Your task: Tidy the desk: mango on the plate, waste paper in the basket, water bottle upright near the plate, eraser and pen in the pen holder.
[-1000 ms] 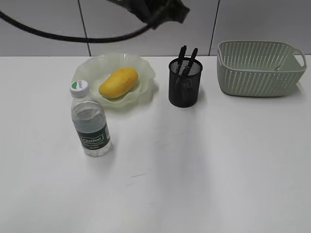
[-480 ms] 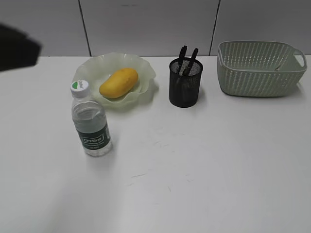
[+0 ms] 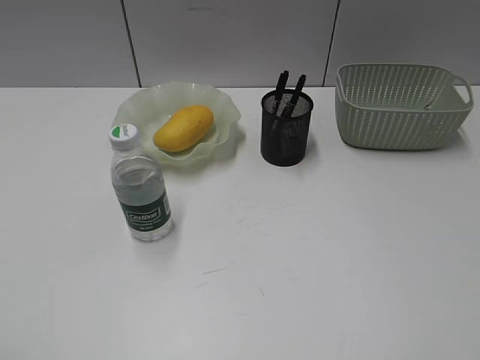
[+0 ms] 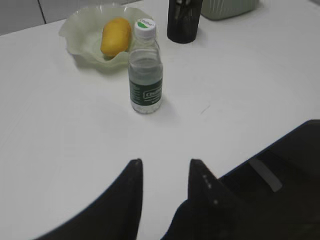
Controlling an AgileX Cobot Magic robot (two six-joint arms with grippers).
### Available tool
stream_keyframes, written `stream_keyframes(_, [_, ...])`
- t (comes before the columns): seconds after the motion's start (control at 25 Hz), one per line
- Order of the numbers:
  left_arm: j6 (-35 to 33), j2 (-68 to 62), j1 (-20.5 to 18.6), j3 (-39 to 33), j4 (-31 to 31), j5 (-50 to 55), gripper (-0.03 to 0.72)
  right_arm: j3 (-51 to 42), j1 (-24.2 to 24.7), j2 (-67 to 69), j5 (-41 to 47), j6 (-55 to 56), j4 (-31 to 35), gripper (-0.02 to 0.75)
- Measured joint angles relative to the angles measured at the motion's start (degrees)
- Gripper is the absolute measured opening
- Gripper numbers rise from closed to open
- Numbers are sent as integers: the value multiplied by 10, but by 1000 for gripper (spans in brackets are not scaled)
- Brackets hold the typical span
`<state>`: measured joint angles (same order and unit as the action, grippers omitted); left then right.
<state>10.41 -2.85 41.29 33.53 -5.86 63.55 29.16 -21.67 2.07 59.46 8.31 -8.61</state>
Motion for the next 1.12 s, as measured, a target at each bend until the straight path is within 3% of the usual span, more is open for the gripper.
stream_keyframes(0.72, [13,32,-4,-26,-5,-24,237,0,6,0,0,1,3,309])
stream_keyframes(0.92, [13,32,-90,-26,-4,-25,237,0,69,0,0,1,3,309])
stream_keyframes(1.12, [13,32,-246,-26,-4,-25,237,0,152,-2,0,1,3,309])
